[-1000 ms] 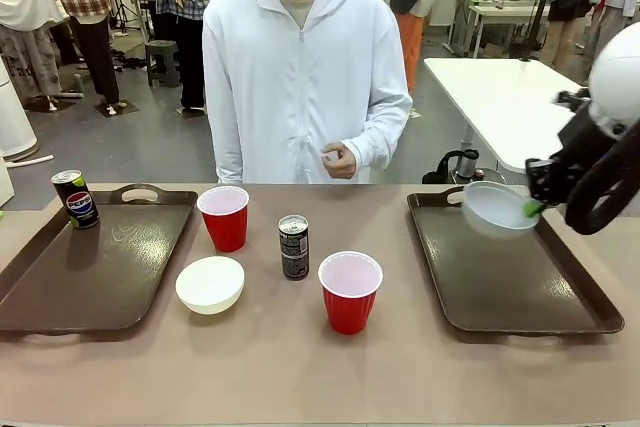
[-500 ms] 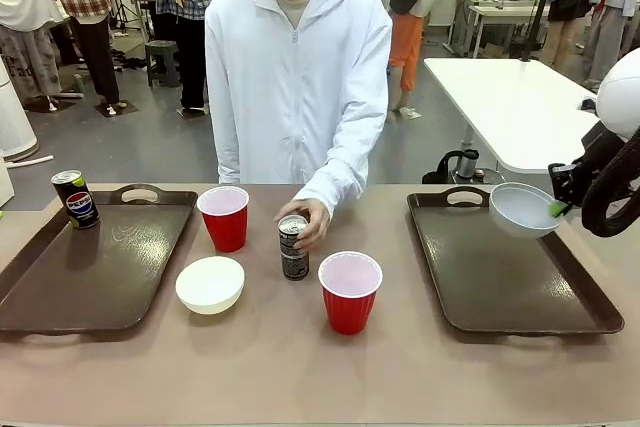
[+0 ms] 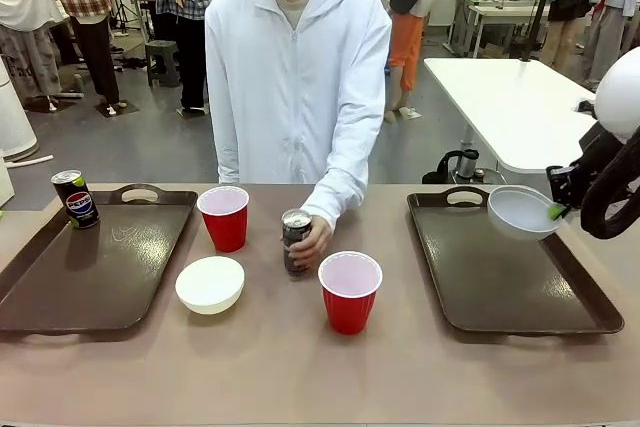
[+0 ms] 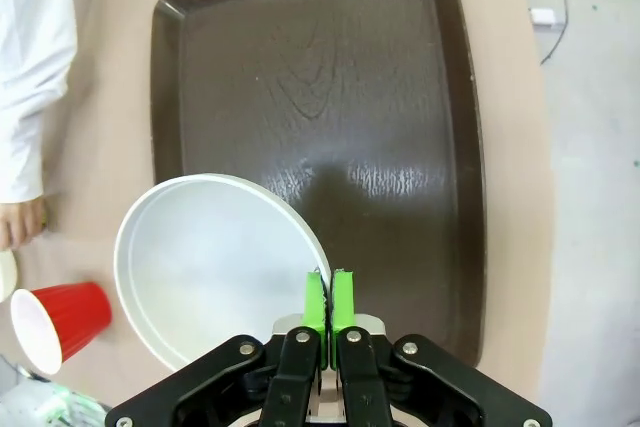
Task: Prepare tableware on both trays.
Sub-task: Pick up a Picnic Bowl from the table and place it on a Handle tray.
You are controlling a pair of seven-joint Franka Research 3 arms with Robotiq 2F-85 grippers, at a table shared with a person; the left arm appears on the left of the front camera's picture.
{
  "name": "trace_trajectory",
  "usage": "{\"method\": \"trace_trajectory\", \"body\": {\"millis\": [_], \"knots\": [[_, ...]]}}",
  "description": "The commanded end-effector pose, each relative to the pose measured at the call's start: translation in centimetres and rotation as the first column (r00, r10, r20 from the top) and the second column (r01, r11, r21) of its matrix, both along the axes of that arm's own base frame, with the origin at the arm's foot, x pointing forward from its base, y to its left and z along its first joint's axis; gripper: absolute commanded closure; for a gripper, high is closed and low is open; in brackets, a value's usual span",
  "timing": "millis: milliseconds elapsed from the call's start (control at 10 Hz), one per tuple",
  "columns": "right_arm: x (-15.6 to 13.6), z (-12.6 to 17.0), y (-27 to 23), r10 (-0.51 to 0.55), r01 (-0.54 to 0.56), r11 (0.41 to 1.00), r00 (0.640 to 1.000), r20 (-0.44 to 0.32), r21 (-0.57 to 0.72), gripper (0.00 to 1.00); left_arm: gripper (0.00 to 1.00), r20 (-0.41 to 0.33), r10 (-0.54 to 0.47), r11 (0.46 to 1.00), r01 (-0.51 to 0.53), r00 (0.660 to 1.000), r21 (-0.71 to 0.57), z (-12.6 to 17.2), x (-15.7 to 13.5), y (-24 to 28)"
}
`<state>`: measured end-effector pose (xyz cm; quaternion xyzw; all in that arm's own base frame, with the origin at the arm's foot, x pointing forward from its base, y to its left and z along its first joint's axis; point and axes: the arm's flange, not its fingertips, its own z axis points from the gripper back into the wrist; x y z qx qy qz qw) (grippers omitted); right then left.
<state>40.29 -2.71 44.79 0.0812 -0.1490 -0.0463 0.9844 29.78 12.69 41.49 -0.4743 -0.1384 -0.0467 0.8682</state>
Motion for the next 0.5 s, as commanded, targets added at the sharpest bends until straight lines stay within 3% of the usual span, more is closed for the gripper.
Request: {"method": "trace_trajectory", "body": {"millis": [0, 300, 400], "knots": [[1.9, -2.1, 1.1, -0.001, 0.002, 0.997, 1.000, 0.012, -0.082, 0.97, 0.00, 0.000, 0.007, 1.000, -0.007, 1.000, -0.012, 0.1, -0.1, 0.1], [4.6, -5.9, 0.6, -0.041, 0.033, 0.990, 0.997, -0.058, -0.141, 0.97, 0.00, 0.000, 0.007, 1.000, -0.007, 1.000, -0.012, 0.1, -0.1, 0.1], [1.4, -5.0, 0.5, -0.074, 0.040, 0.971, 0.988, -0.138, -0.235, 0.97, 0.00, 0.000, 0.007, 1.000, -0.007, 1.000, -0.012, 0.1, -0.1, 0.1]]}}
